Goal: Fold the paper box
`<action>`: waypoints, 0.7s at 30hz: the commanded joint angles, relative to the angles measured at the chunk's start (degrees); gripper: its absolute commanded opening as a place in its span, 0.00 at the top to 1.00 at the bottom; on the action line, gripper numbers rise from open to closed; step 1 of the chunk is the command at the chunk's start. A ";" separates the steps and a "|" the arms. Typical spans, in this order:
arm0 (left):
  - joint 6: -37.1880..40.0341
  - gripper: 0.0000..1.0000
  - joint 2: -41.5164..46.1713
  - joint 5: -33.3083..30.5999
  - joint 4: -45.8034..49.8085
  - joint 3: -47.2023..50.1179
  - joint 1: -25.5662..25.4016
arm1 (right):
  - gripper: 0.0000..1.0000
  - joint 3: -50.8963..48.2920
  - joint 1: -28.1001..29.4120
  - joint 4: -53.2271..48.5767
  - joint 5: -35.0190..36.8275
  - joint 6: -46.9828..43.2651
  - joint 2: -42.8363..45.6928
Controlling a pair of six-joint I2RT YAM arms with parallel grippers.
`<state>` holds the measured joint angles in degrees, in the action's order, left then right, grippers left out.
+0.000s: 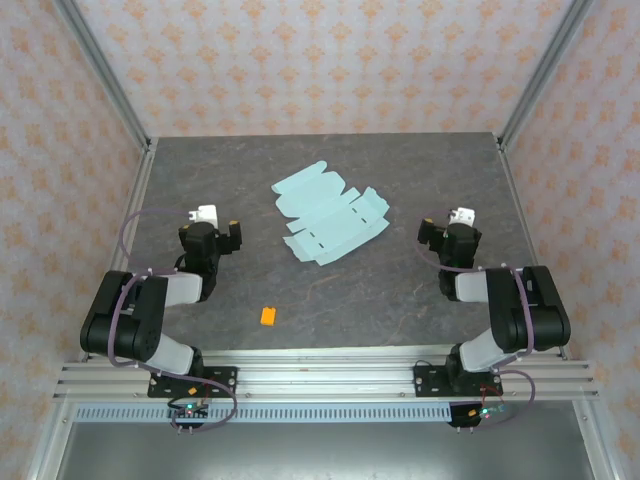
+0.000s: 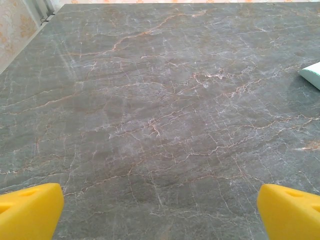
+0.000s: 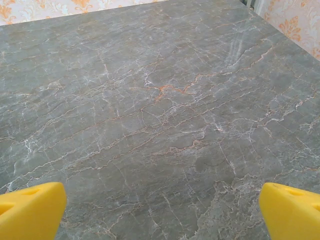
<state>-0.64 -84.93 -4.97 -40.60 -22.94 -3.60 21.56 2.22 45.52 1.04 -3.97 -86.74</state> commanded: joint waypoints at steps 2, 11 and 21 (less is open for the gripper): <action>1.09 0.00 -0.86 -1.44 -2.03 -1.50 0.78 | 0.01 1.15 0.34 1.15 -0.25 -0.60 -0.36; 1.09 0.00 -0.87 -1.40 -2.03 -1.50 0.78 | 0.01 1.24 0.40 1.07 -0.25 -0.52 -0.36; 1.09 0.00 -0.90 -1.34 -2.03 -1.49 0.79 | 0.01 2.06 0.07 -0.08 1.91 0.80 -0.54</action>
<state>-0.32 -84.93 -4.97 -40.62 -23.20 -3.60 22.50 2.22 45.30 1.72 -3.70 -86.80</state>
